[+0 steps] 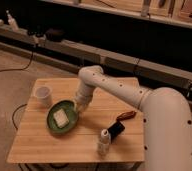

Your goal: Drag the ceramic bowl in a circle

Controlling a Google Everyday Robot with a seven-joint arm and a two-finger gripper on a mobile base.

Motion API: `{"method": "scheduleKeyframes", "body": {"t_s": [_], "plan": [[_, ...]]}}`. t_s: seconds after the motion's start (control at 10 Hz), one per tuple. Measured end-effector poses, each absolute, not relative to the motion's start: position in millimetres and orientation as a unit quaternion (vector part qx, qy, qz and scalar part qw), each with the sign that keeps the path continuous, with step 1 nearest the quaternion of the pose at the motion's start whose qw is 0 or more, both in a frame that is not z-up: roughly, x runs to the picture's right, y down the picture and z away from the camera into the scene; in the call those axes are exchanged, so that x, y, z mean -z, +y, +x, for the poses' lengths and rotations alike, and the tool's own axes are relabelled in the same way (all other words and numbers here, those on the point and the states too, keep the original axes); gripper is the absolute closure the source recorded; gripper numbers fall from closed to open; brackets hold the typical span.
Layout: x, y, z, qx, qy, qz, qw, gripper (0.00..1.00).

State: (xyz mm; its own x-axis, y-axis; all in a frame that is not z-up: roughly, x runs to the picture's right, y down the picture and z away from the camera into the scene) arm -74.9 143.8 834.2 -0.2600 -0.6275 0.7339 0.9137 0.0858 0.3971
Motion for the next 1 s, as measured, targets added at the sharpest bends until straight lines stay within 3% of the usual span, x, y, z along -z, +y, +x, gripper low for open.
{"method": "scheduleKeyframes", "body": {"t_s": [0.5,1.0], "plan": [[-831.5,179.8,23.0,0.634,-0.434,-0.187,0.612,0.88],[-841.4,141.4,124.3,0.549,-0.373,-0.190,0.723,0.88]]}}
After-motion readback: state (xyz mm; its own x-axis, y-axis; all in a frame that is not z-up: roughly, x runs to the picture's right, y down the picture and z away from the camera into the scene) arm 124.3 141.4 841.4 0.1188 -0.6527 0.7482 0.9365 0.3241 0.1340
